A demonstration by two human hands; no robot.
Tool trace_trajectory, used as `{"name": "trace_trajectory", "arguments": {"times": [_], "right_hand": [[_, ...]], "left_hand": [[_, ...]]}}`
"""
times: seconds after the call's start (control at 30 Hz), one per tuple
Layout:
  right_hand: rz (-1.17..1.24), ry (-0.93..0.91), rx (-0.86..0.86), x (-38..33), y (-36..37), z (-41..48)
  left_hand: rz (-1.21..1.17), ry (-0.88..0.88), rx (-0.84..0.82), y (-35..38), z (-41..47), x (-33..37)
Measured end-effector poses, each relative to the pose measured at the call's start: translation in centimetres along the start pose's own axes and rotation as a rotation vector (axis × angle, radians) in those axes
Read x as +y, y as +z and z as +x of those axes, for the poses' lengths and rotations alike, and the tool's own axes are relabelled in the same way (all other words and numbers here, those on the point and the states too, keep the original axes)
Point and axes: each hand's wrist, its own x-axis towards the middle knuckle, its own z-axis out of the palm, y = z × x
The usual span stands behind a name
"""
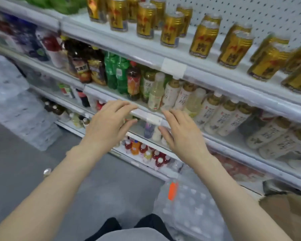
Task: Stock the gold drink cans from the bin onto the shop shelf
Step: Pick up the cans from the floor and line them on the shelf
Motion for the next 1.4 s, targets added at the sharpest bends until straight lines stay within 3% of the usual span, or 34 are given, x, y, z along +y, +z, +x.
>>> {"name": "trace_trajectory", "arguments": {"times": [0.43,0.6,0.77,1.03,1.4], "right_hand": [[0.338,-0.252,-0.287,-20.6,19.6,11.3],[0.381,-0.374,-0.334,-26.3,27.3,17.6],[0.426,-0.453,-0.521,-31.5,36.9,23.8],[0.382,-0.546,-0.700,-38.2,59.8,27.0],[0.198,-0.480,-0.970,-41.3,97.0,18.3]], "left_hand": [[0.058,-0.739,0.013,-3.4,-16.9,-20.7],[0.098,-0.934,0.055,-2.9,-20.1,-29.4],[0.120,-1.123,0.056,-0.4,-23.1,-39.6],[0.015,-1.311,-0.048,13.7,-33.4,-55.2],[-0.078,-1.486,-0.200,40.7,-51.9,-70.6]]}}
